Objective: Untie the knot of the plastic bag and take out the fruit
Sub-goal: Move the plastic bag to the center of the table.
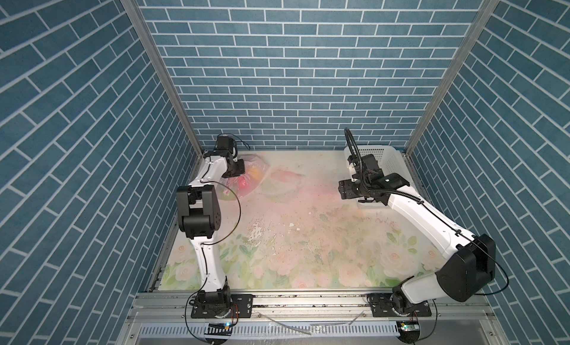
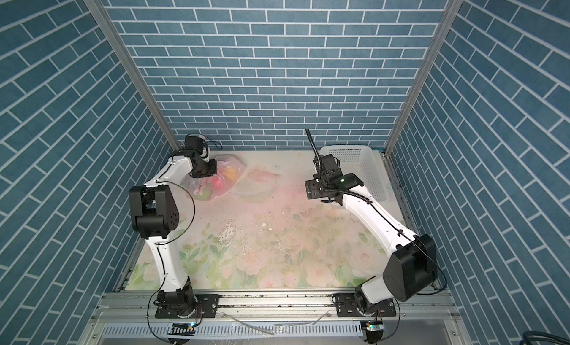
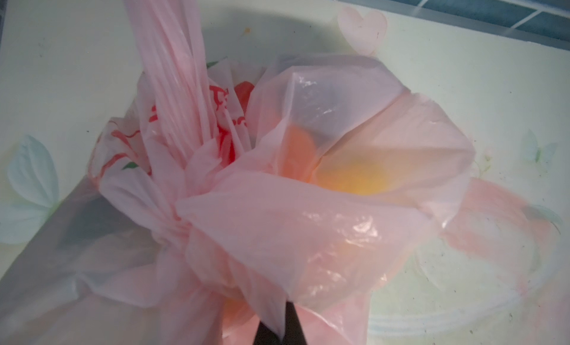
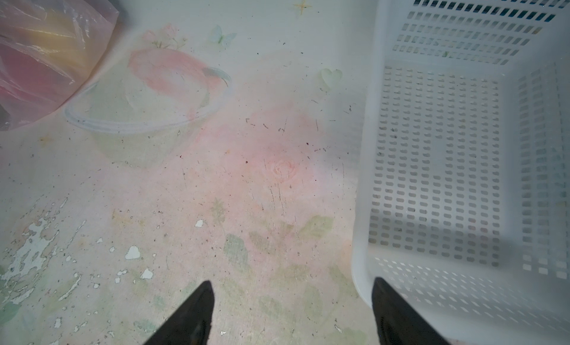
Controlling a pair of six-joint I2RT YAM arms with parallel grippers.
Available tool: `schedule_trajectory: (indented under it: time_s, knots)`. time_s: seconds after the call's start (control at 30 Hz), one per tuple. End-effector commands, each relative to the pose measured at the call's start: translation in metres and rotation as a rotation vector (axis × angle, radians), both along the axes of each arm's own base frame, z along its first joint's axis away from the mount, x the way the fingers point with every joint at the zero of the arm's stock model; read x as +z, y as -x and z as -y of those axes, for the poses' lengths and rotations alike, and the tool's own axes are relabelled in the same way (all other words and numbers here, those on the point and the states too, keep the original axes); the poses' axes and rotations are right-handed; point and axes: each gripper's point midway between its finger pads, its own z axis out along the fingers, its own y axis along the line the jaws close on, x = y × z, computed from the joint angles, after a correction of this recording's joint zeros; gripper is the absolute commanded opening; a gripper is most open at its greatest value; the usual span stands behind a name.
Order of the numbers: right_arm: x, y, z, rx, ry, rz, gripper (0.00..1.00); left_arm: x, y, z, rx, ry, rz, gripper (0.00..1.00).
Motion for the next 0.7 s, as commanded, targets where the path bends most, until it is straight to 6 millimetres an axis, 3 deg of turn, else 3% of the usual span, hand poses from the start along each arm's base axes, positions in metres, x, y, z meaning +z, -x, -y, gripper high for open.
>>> schedule_trajectory:
  time_s: [0.0, 0.2, 0.37, 0.67]
  knots:
    - [-0.005, 0.007, 0.004, -0.026, -0.010, -0.010, 0.80, 0.024, 0.012, 0.014, -0.003, 0.078, 0.040, 0.00]
    - [-0.009, 0.010, 0.005, -0.034, -0.020, -0.009, 0.80, 0.023, 0.048, 0.040, -0.016, 0.156, 0.027, 0.00]
    - [-0.012, 0.014, 0.006, -0.039, -0.027, -0.014, 0.80, 0.018, 0.087, 0.075, -0.072, 0.170, 0.001, 0.00]
    - [-0.012, 0.022, 0.013, -0.046, -0.020, -0.008, 0.80, 0.004, 0.165, 0.177, -0.290, 0.165, -0.068, 0.00]
